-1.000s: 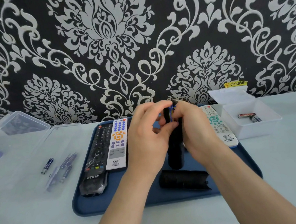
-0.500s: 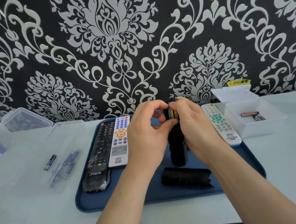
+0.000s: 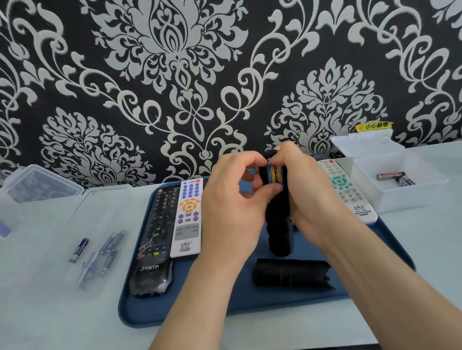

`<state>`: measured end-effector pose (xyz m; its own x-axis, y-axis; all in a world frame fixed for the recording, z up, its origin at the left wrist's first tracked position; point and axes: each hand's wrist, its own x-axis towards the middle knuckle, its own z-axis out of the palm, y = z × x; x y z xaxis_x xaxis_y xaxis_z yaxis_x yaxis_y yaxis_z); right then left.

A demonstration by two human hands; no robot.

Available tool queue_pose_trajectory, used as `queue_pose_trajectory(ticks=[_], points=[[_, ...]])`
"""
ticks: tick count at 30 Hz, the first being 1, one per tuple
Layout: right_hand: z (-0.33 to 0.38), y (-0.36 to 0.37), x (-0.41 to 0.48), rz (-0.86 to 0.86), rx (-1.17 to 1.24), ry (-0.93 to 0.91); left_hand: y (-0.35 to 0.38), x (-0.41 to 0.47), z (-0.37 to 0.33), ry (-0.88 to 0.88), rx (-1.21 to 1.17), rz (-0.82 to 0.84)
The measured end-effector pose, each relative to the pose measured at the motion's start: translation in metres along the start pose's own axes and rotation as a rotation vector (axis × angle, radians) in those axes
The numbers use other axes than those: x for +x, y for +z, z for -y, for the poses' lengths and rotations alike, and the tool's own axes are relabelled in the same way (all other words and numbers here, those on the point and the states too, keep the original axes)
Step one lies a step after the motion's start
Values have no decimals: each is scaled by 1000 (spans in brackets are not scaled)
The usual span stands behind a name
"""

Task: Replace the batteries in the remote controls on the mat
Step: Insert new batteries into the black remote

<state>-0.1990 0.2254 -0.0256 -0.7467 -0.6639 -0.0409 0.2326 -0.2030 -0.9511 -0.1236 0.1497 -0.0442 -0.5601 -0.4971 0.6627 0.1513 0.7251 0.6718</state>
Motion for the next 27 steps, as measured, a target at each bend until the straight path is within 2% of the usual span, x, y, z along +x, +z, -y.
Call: queue_pose_trajectory(ticks=[13, 16, 19, 21, 23, 25, 27], points=[[8, -3, 6, 48, 15, 99, 1, -1, -3, 24, -5, 23], [6, -6, 8, 25, -12, 80, 0, 1, 4, 50, 64, 42], [3, -8, 7, 103, 51, 117, 1, 0, 8, 87, 122, 57], [1, -10, 6, 151, 90, 145, 3, -1, 5, 1, 68, 27], [1, -11, 6, 170, 106, 180, 3, 0, 1, -204, -89, -55], [0, -11, 8, 156, 128, 183, -3, 6, -3, -485, -445, -143], [0, -11, 10, 70, 173, 161, -14, 12, -4, -681, -783, -188]])
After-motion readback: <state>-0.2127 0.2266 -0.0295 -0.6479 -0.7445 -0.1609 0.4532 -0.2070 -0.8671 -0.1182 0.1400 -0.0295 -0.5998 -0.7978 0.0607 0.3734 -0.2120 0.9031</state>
